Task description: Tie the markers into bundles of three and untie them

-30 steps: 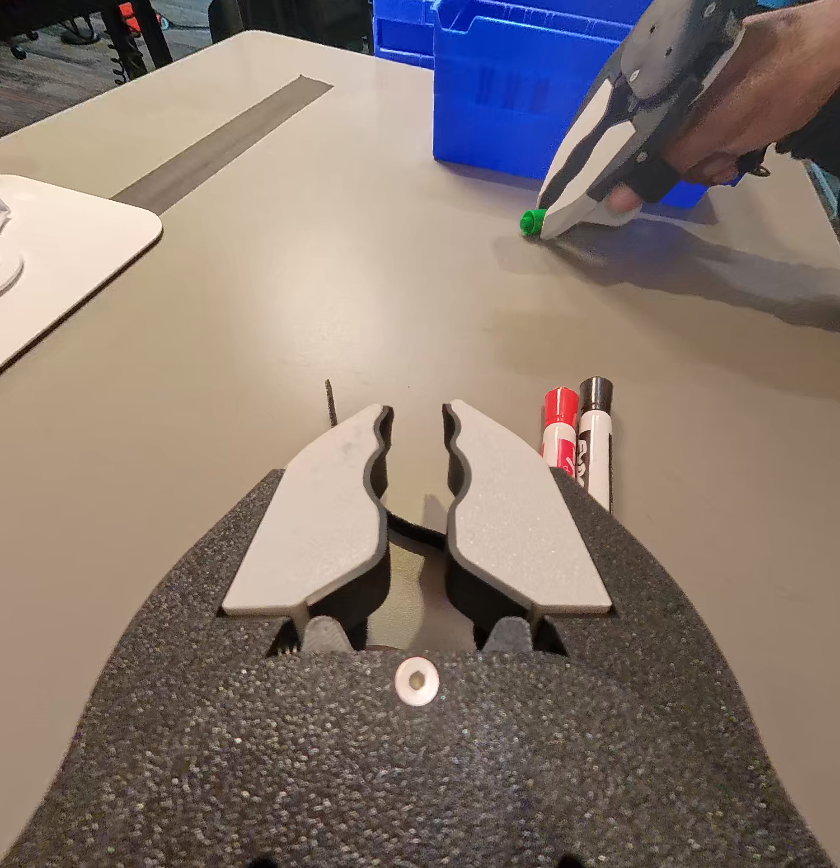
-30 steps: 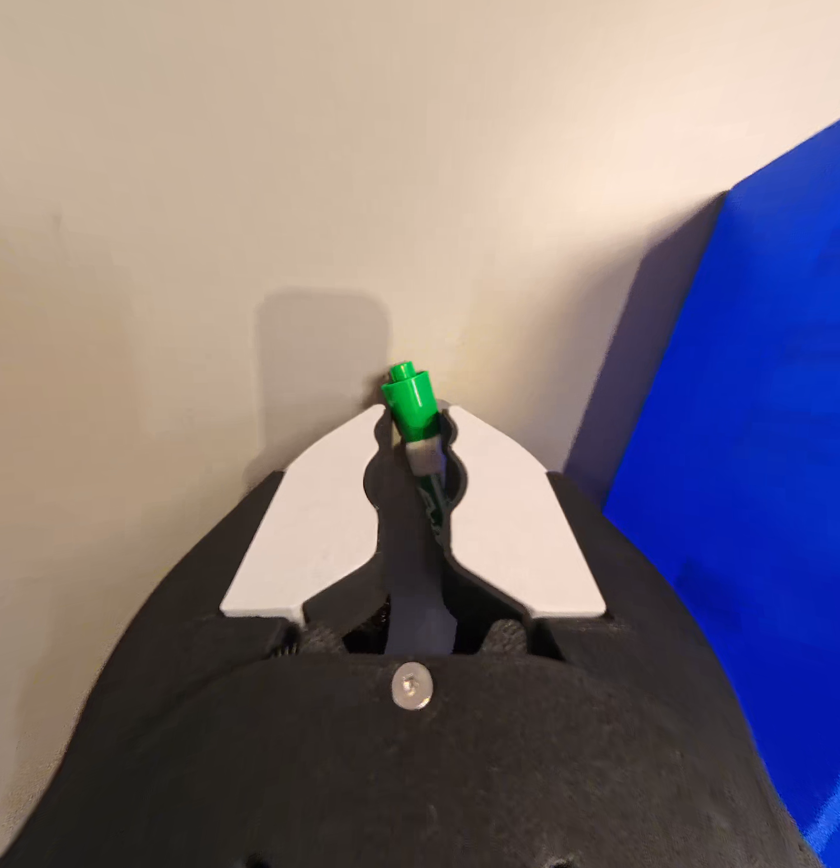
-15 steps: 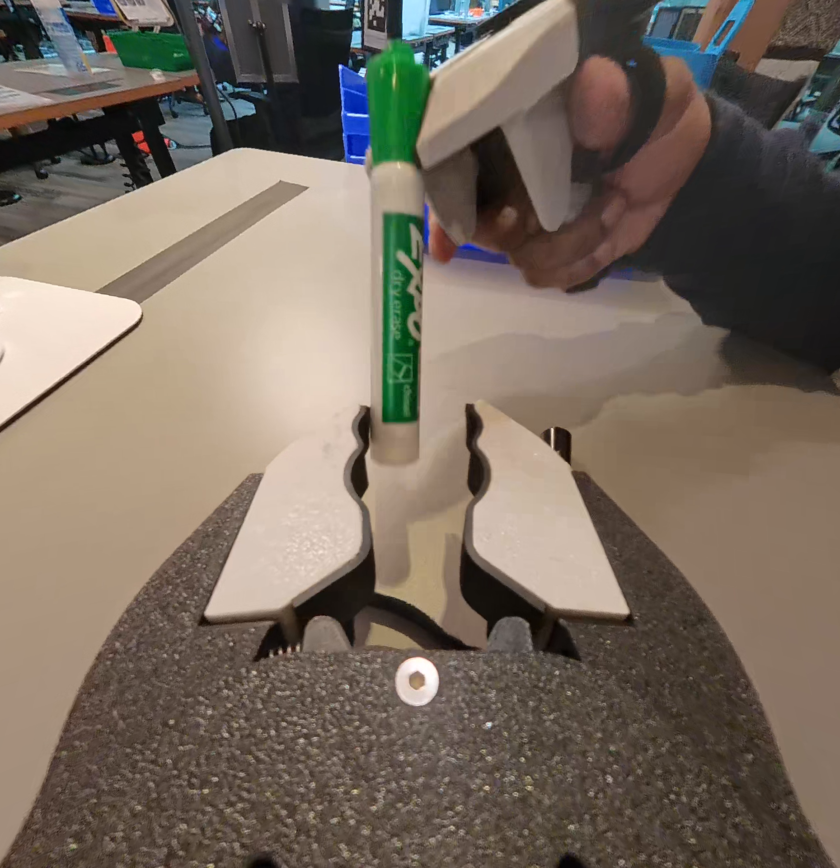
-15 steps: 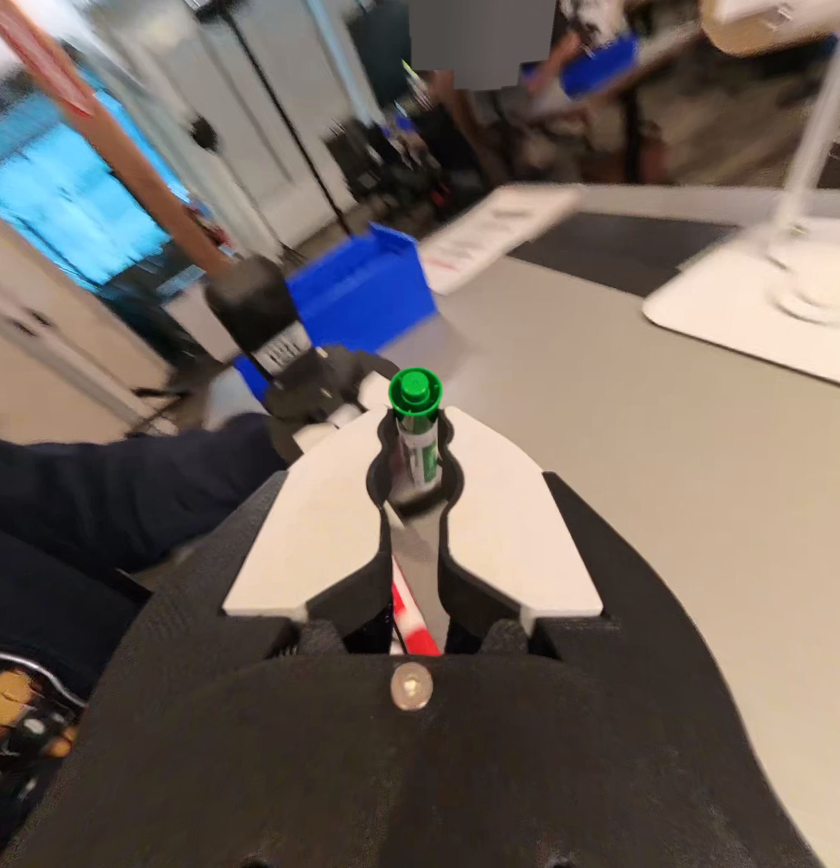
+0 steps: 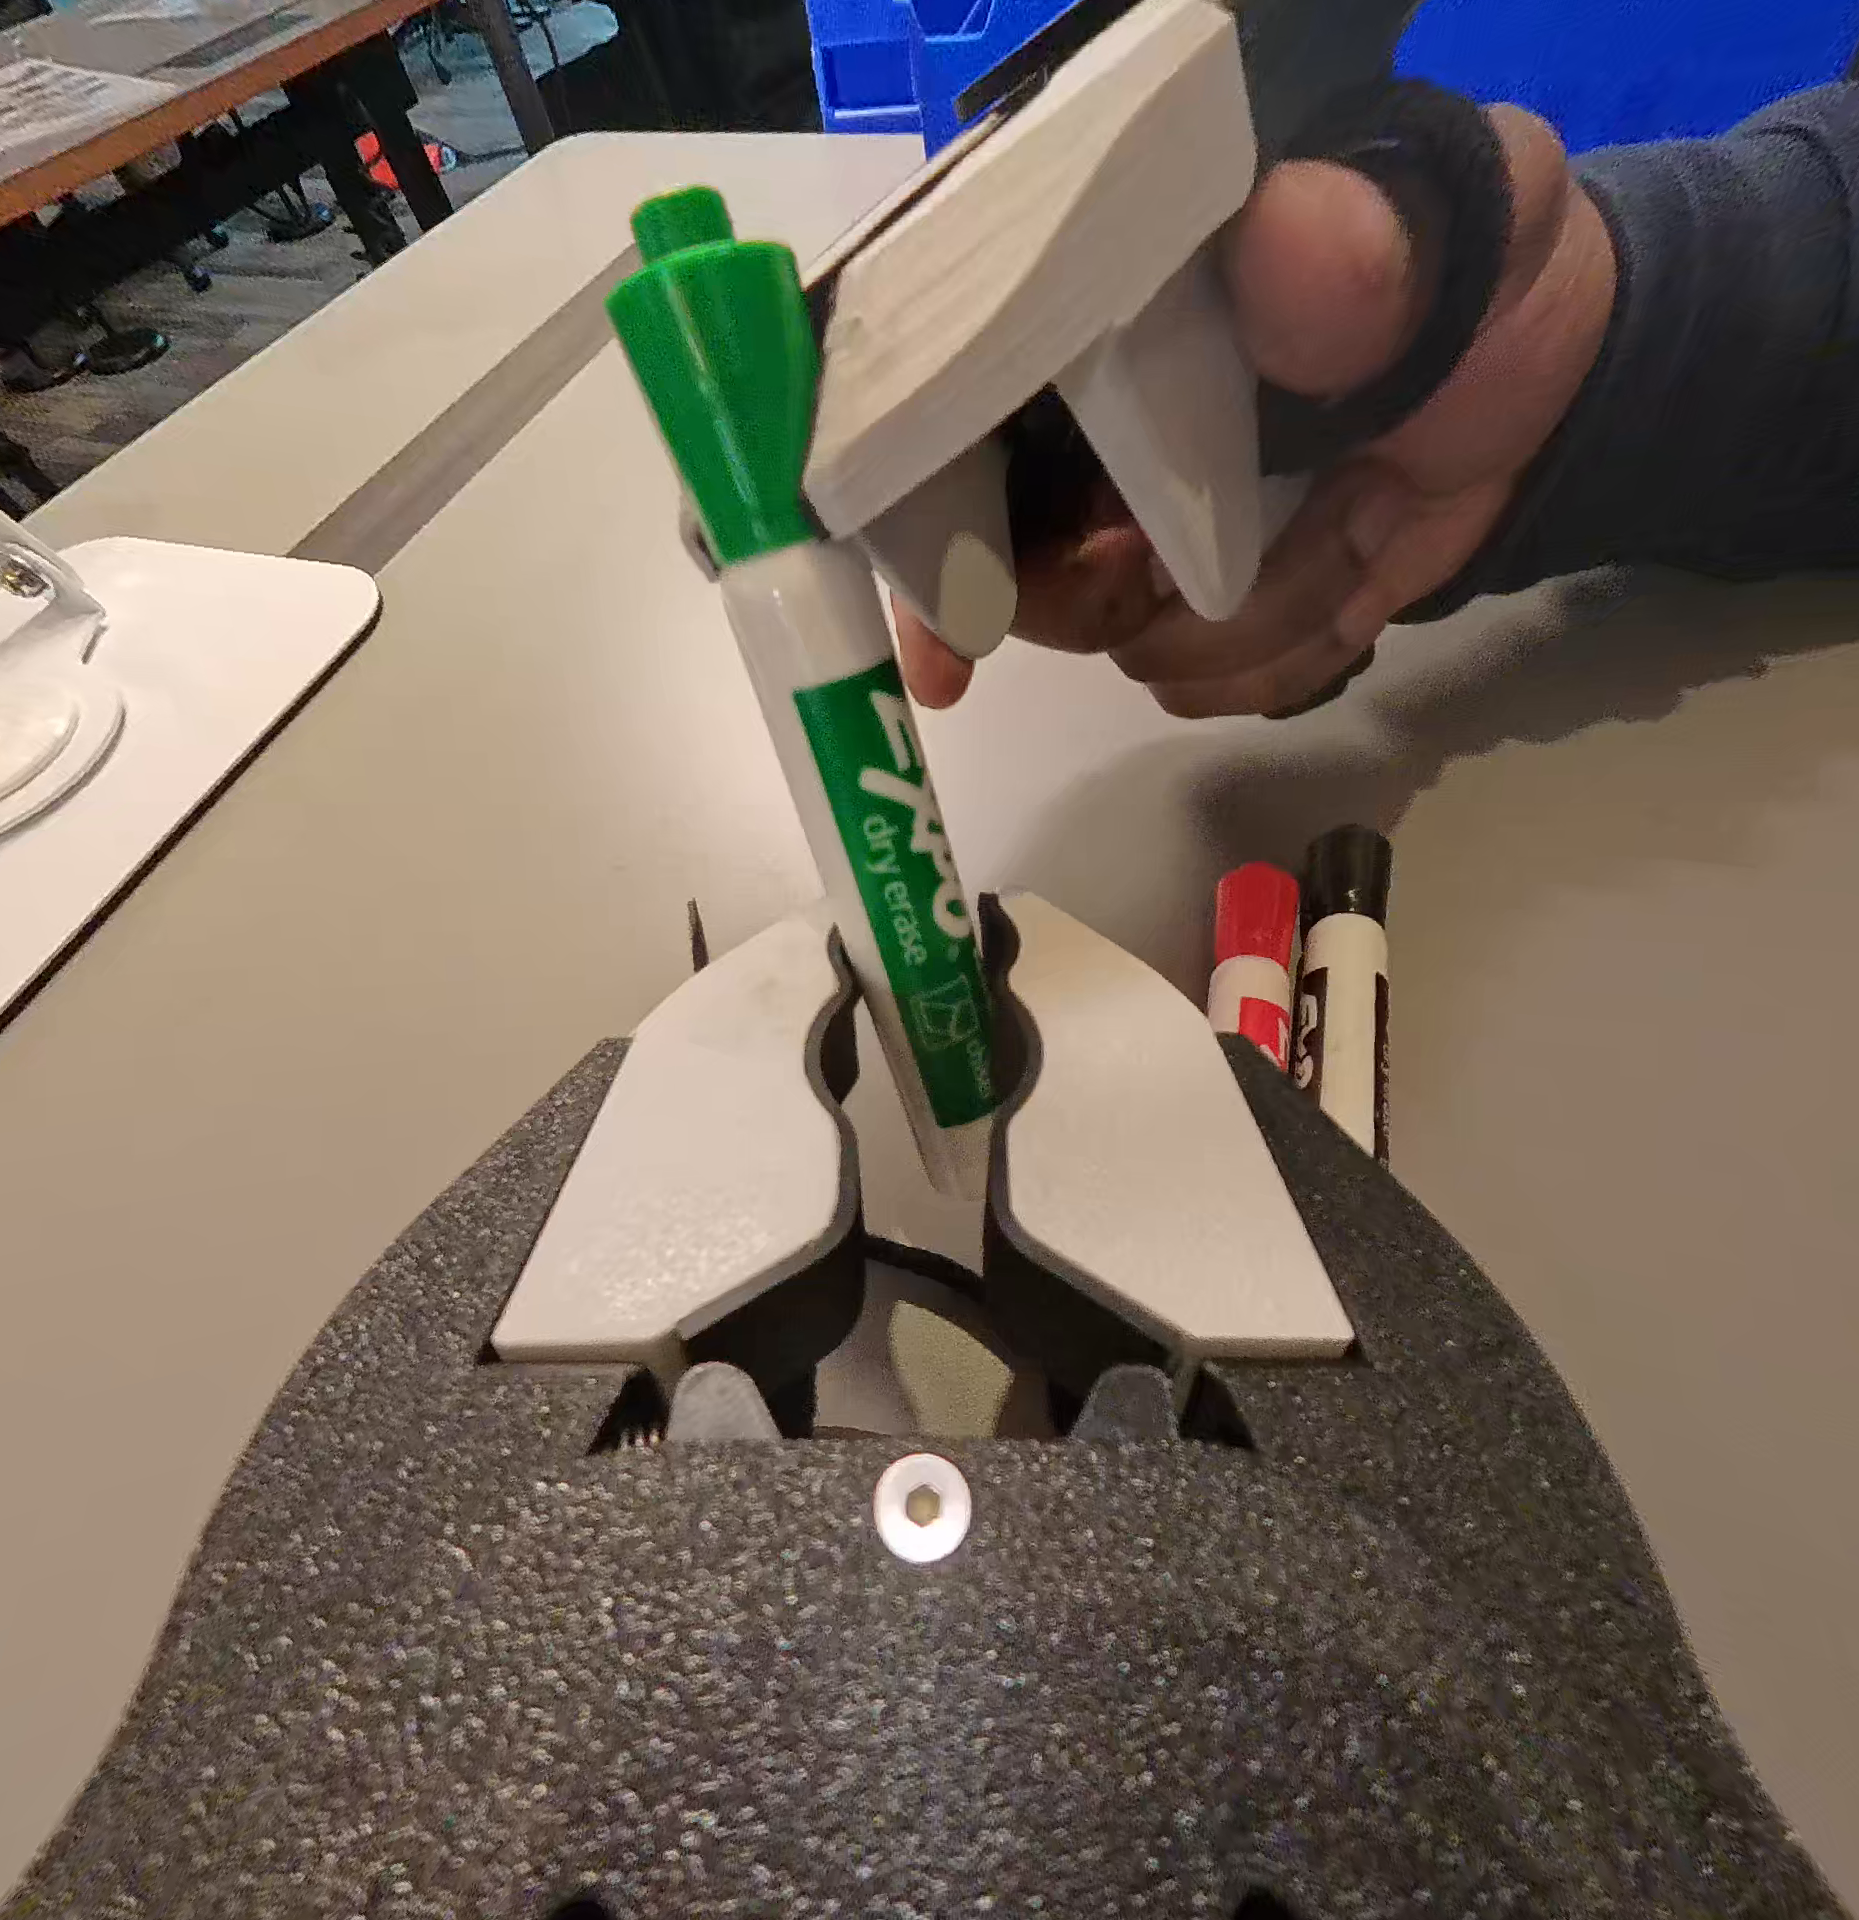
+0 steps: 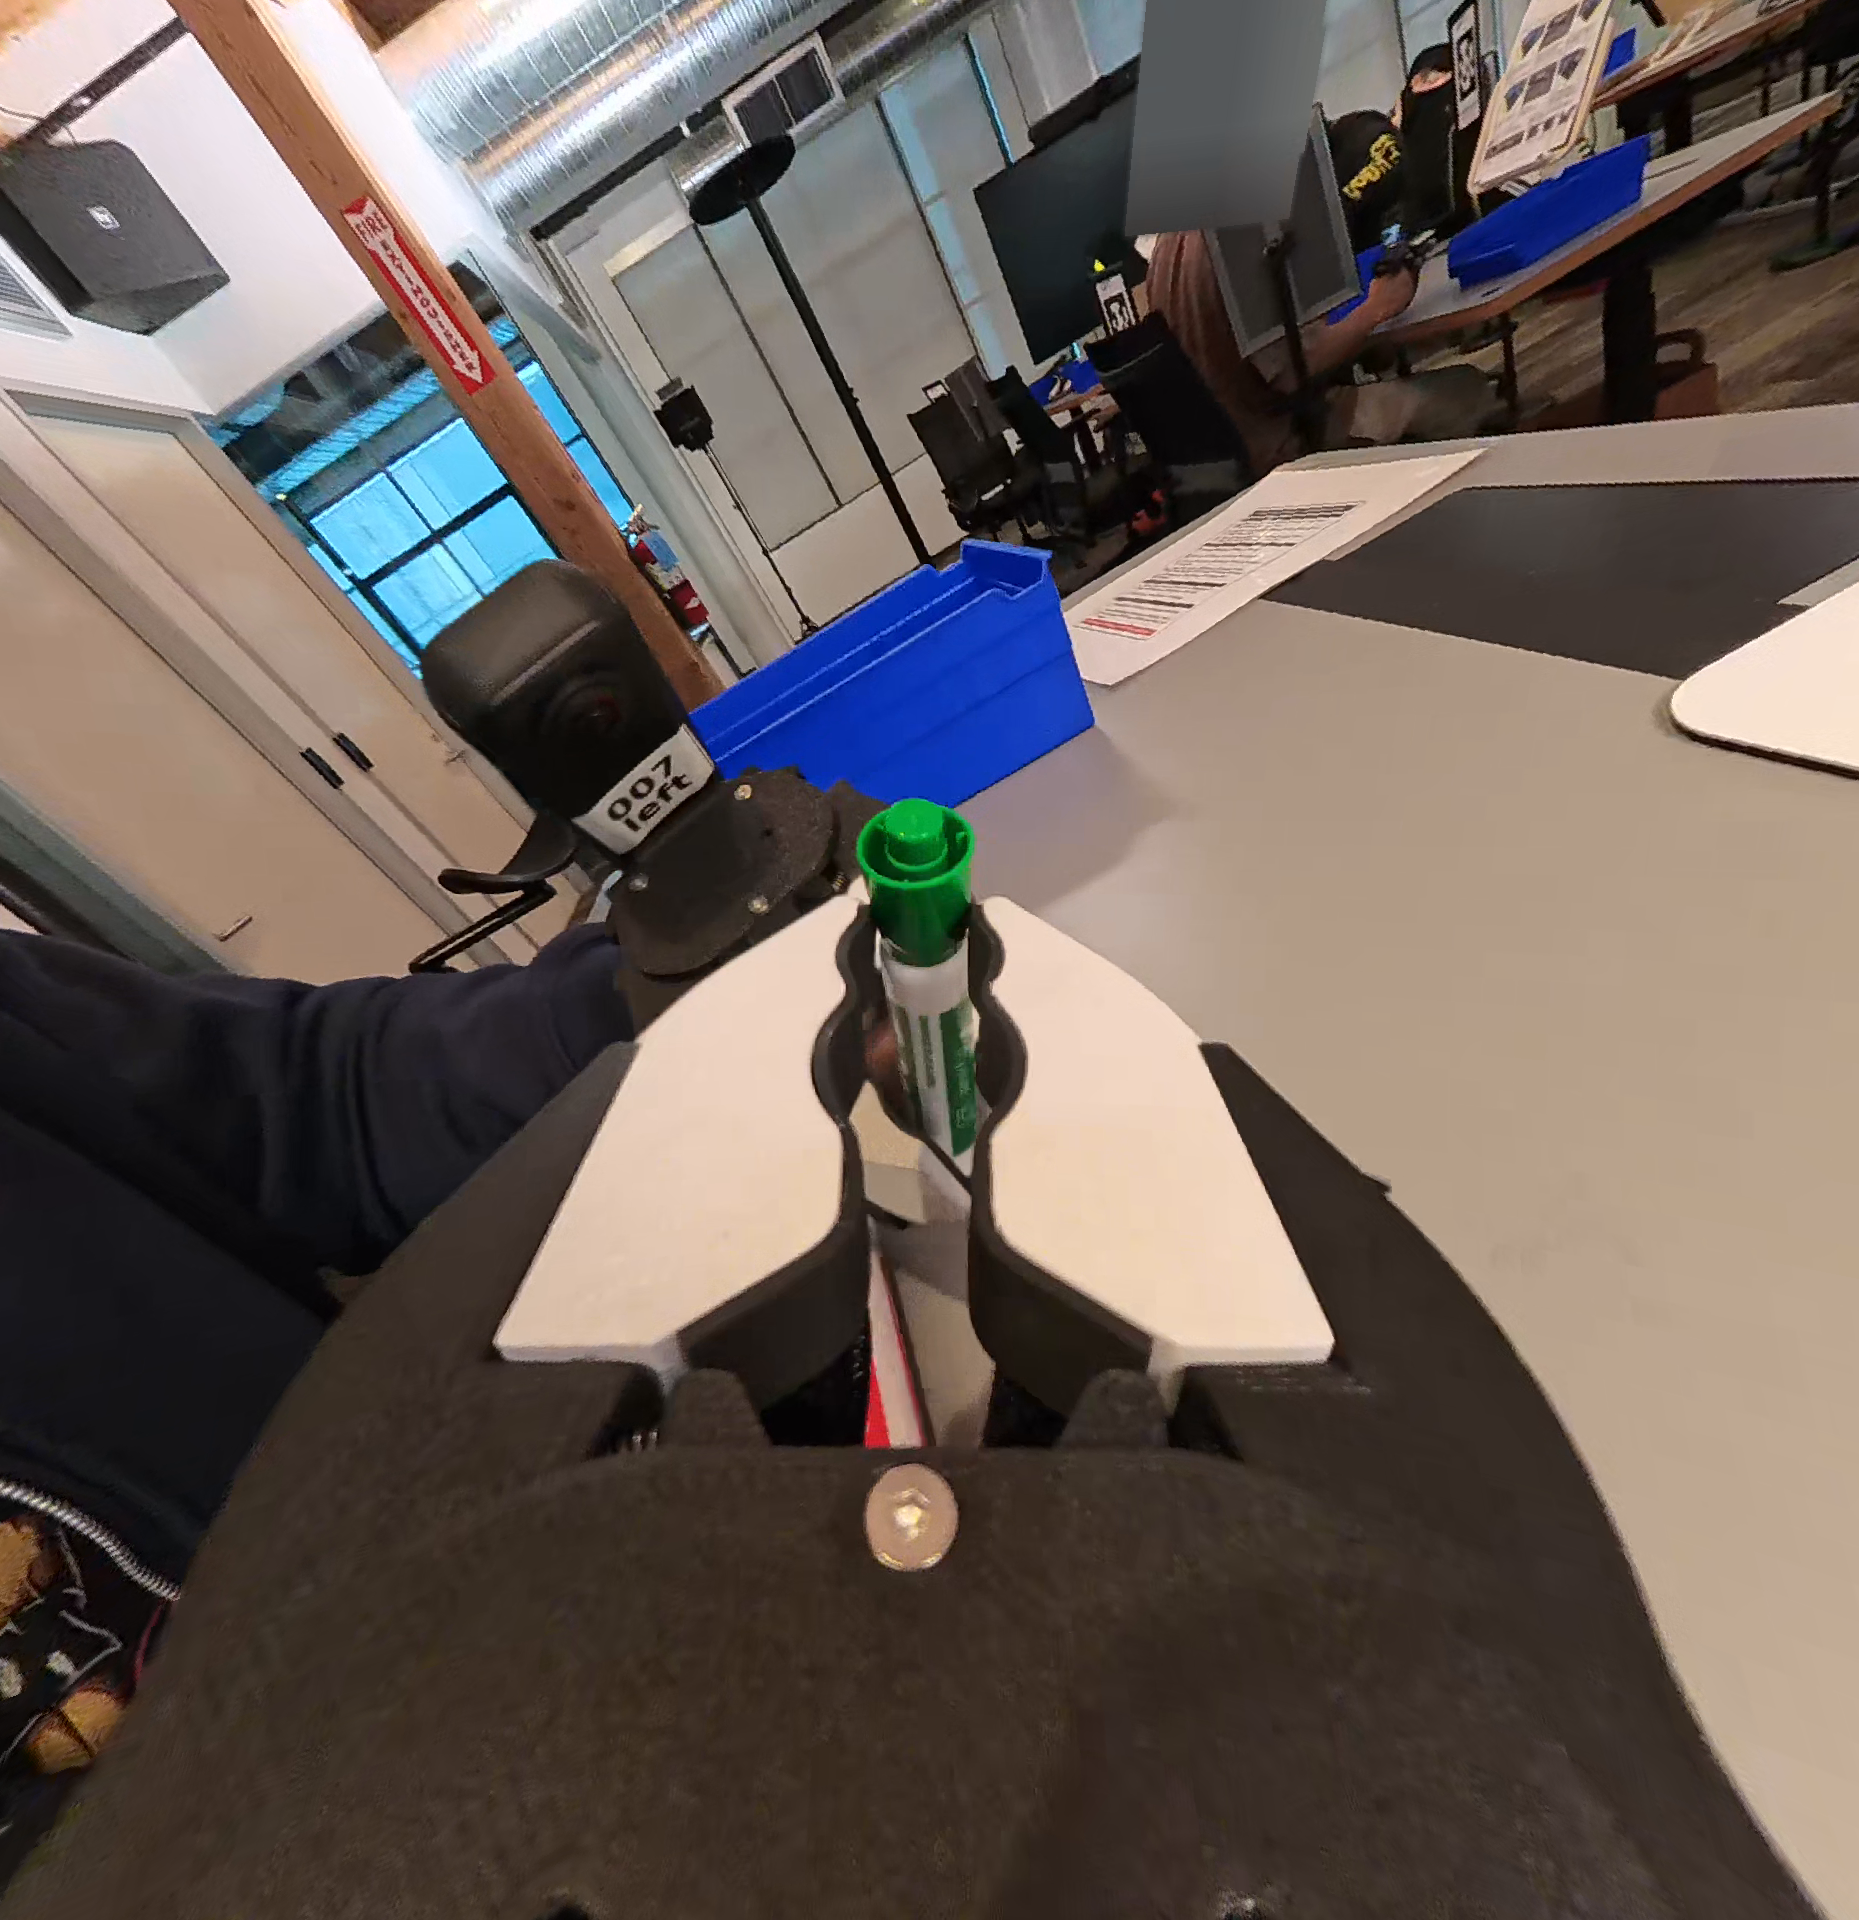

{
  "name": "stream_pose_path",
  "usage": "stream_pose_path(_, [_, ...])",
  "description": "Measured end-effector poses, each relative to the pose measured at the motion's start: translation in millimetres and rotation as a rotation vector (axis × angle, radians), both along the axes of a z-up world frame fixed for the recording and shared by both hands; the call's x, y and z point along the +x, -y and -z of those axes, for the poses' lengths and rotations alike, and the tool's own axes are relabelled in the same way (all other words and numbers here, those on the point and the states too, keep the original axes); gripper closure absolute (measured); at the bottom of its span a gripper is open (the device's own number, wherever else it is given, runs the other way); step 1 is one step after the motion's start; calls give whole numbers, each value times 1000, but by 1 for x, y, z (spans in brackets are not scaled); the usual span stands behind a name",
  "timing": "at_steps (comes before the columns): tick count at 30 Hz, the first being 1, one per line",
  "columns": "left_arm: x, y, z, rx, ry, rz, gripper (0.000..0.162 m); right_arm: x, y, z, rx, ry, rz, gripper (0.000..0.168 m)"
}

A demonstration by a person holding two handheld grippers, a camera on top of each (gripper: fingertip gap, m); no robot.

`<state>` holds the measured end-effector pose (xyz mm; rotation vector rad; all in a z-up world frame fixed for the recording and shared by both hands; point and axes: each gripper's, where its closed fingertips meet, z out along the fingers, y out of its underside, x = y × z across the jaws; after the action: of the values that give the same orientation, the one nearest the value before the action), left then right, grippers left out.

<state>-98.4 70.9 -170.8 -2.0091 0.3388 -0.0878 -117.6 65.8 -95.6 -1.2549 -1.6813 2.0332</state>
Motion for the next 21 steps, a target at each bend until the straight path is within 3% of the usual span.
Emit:
stream_pose_path(7, [8,-5,6,-24,-5,-5,132,-3,20,-1,-7,-41,-57,152])
stream_pose_path(21, [10,-8,-11,40,123,-32,128,4,20,-24,-153,-158,-11,152])
